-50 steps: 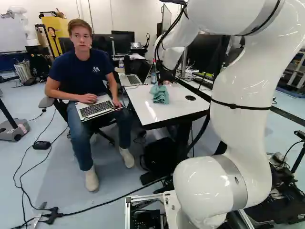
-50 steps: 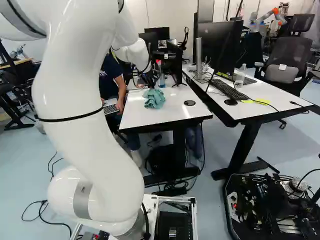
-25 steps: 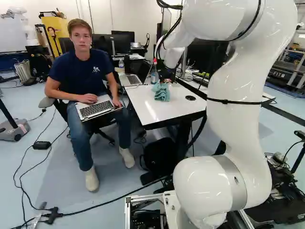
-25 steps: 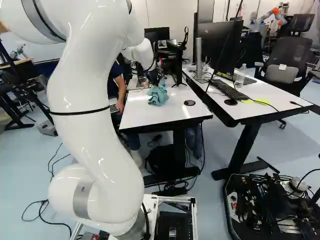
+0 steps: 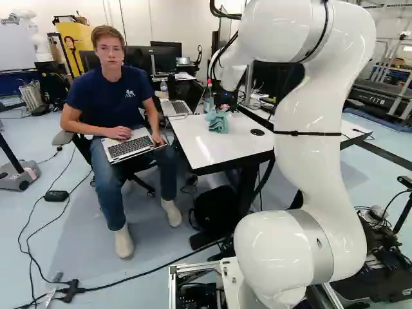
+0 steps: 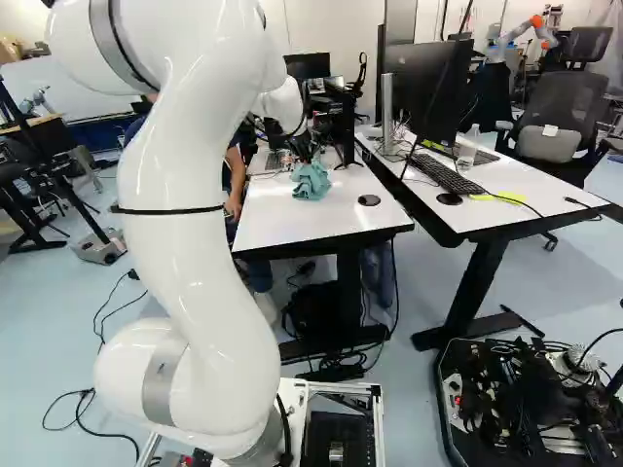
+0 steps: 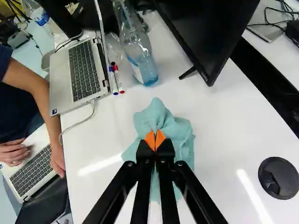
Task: Clean the table with the green towel
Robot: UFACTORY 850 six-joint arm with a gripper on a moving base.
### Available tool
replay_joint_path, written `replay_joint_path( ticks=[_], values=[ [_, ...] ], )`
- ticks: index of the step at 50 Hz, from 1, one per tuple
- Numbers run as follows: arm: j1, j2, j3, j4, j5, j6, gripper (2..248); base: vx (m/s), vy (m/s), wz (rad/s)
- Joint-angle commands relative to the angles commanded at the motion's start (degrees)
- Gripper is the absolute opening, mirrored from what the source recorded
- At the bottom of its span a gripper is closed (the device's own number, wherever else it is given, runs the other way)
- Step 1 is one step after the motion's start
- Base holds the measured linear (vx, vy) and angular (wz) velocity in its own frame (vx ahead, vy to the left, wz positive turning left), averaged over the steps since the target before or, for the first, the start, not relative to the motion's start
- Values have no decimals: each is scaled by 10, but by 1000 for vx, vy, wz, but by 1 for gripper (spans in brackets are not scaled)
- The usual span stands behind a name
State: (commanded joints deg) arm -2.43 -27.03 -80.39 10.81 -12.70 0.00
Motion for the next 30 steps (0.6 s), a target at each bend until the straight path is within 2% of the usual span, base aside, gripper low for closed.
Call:
replay_joint_path(
  ticks=[10, 30],
  values=[
    [0, -22, -25, 0, 0, 0, 22, 0, 0, 0],
    [1, -48, -32, 0, 0, 0, 22, 0, 0, 0]
  ],
)
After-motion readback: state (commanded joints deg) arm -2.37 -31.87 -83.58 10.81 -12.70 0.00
